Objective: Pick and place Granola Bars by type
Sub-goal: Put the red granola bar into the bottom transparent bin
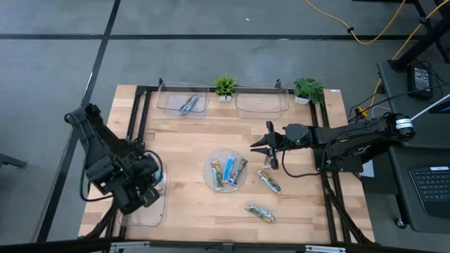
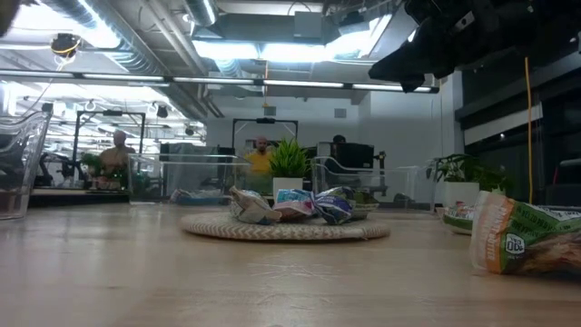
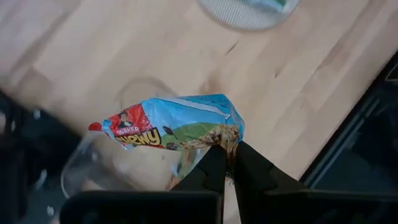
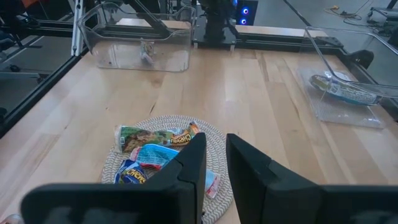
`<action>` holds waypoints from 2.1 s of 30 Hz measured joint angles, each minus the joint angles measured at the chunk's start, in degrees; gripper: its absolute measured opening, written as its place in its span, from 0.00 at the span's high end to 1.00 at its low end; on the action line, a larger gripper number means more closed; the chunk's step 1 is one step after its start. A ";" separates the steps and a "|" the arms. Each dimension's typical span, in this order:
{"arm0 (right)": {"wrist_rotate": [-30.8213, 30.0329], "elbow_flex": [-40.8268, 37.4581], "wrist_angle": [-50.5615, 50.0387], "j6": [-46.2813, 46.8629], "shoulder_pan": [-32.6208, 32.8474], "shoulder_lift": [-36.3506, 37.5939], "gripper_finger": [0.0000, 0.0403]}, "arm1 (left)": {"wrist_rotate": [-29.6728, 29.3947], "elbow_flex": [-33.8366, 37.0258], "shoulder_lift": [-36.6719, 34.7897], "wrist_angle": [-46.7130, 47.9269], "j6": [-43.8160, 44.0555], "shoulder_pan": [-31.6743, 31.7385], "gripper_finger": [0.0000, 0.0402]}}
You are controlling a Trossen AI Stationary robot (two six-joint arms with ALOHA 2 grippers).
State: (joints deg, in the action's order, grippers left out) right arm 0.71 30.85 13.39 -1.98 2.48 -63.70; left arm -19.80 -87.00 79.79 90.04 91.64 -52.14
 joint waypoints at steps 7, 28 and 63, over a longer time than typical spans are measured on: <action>0.00 -0.02 0.00 0.00 0.00 0.00 0.83 | 3.44 4.31 0.14 -0.31 11.66 -5.59 0.99; 0.00 -0.02 0.02 -0.02 0.00 0.00 0.83 | 10.98 16.34 0.85 -14.51 24.84 -12.79 0.99; -0.02 -0.02 0.02 -0.02 0.00 0.00 0.83 | 16.15 37.61 1.00 -42.45 25.14 -12.70 0.95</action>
State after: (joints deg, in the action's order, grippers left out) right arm 0.69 30.83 13.41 -2.00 2.48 -63.70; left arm -3.66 -49.39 80.79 47.59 116.78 -64.84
